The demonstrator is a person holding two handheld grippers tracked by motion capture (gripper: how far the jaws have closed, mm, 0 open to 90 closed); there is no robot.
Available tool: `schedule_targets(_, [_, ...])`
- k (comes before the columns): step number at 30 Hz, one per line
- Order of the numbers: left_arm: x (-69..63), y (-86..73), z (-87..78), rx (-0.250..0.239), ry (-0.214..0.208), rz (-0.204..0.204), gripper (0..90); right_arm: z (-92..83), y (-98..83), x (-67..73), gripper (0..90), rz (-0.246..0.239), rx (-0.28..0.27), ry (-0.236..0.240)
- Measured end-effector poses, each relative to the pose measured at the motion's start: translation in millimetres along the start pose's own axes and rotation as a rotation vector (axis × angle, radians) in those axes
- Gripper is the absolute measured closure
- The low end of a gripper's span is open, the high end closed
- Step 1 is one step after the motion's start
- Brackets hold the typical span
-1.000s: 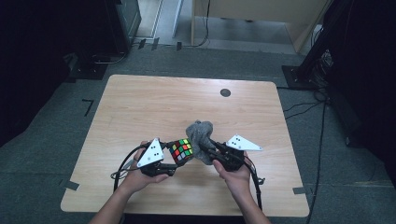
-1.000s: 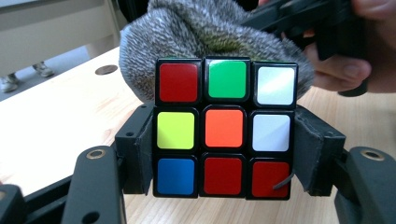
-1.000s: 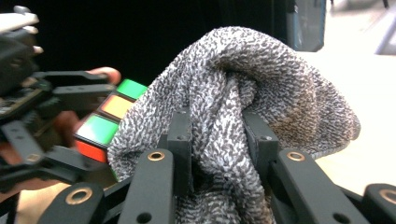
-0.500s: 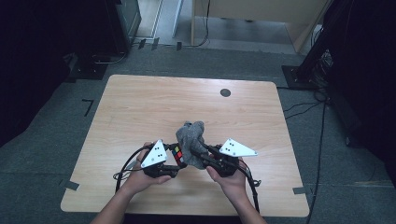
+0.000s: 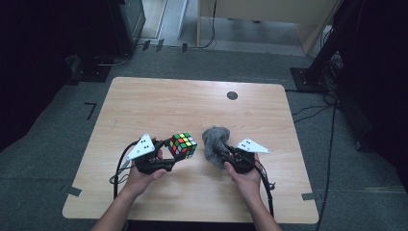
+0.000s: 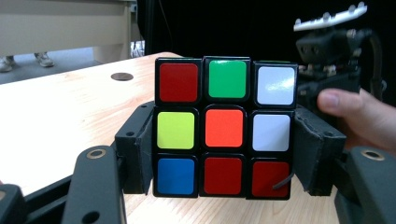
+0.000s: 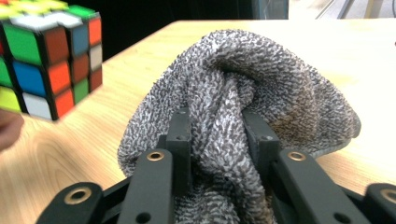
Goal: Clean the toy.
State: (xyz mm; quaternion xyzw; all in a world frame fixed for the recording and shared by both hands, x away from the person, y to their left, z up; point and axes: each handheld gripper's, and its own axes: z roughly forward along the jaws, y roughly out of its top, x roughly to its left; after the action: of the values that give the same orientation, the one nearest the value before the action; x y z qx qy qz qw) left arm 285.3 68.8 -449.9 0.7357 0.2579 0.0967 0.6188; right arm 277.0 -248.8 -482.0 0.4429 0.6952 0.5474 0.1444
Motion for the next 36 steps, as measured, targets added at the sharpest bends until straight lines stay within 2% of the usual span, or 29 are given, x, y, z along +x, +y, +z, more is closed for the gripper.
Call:
schedule_targets(3, [4.5,0.3,-0.5,-0.027,0.002,-0.049,34.6,3.2,-0.8,1.6,60.3,-0.015,0.005,0.029])
schedule_targets(6, [8.6,1.1,-1.6,-0.041,0.008,-0.084,34.6,1.8,1.4,6.1,50.6,-0.056,-0.017,0.007])
schedule_targets(8, [9.3,1.6,-1.9,-0.048,0.021,-0.095,34.6,-2.4,5.1,8.2,45.3,-0.058,-0.051,-0.011])
schedule_targets(11, [8.1,2.3,-1.2,-0.049,0.038,-0.103,34.6,-9.3,11.5,13.8,41.4,-0.058,-0.102,0.005])
schedule_targets(14, [7.0,2.6,0.3,-0.045,0.047,-0.105,34.5,-10.9,15.6,23.4,37.3,-0.086,-0.113,0.014])
schedule_targets(21, [5.9,4.3,2.5,-0.058,0.054,-0.135,34.5,3.0,7.7,43.7,30.3,-0.101,-0.071,0.109])
schedule_targets(25, [2.7,5.1,5.3,-0.058,0.053,-0.145,34.5,9.9,4.2,53.2,27.4,-0.071,-0.077,0.15])
schedule_targets(27, [0.5,5.0,7.5,-0.056,0.053,-0.148,34.5,12.6,3.1,56.0,26.5,-0.057,-0.079,0.15])
schedule_targets(33, [-8.0,3.8,16.0,-0.042,0.081,-0.141,34.5,20.5,-1.6,68.6,24.1,-0.065,-0.081,0.138])
schedule_targets(36, [-10.6,3.5,18.4,-0.044,0.082,-0.14,34.5,23.1,-3.3,72.0,23.9,-0.056,-0.094,0.125])
